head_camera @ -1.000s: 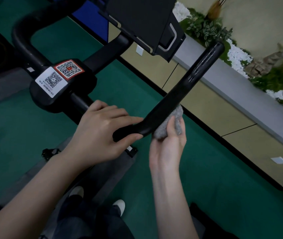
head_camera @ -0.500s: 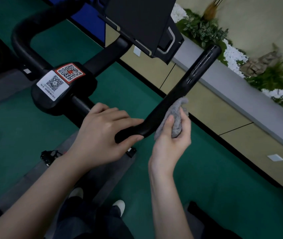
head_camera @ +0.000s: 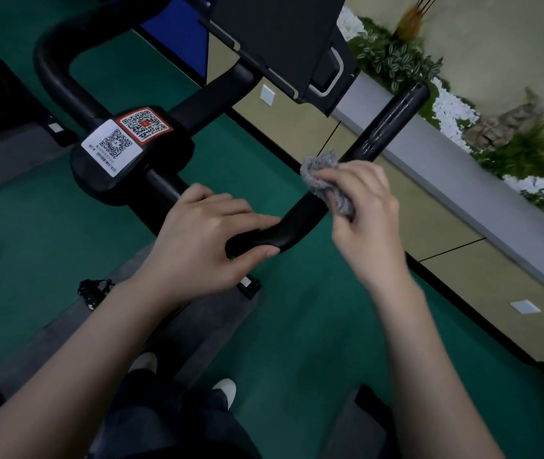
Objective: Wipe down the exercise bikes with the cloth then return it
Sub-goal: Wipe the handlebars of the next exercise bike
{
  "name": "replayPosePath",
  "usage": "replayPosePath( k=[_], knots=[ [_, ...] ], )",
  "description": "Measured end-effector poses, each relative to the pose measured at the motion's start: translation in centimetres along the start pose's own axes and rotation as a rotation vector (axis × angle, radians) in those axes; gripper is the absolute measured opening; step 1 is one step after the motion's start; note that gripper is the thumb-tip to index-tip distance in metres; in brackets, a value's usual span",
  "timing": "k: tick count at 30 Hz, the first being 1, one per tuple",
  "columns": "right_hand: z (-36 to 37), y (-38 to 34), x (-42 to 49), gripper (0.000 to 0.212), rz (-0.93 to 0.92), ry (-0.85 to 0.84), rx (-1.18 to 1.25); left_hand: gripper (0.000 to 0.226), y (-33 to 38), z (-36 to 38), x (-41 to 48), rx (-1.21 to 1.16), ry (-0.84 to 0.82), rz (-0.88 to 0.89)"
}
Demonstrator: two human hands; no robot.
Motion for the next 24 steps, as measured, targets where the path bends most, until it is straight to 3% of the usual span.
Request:
replayPosePath(
  k=[7,13,17,21,24],
  knots=[
    [1.3,-1.0,3.9,0.033,-0.202,-0.615,0.032,0.039,0.2,-0.1,0.1,-0.018,-0.004,-0.003],
    [4.2,-1.9,5.8,0.022,-0.115,-1.091,0.172,0.038,0.1,-0.1,0.1,-0.020,-0.005,-0.025],
    [5.5,-2.0,6.7,0.024,-0.098,-1.269,0.067,0.037,0.1,-0.2,0.2,-0.023,-0.002,-0.032],
    [5.7,-0.8,7.9,0.027,-0.059,-1.287,-0.136,0.034,0.0,-0.2,0.0,-0.047,0.005,-0.021],
    [6.4,-1.6,7.3,0.027,-0.032,-1.328,-0.057,0.036,-0.1,-0.2,0.0,-0.044,0.012,-0.015]
  ],
)
Point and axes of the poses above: each hand's wrist, its own x-axis towards the middle knuckle, its own z-axis out of the palm, y = z × x, the point moved 7 cm from there along x, towards the middle knuckle, and after that the axes turned 10 degrees about -z, right-handed, at the moved point
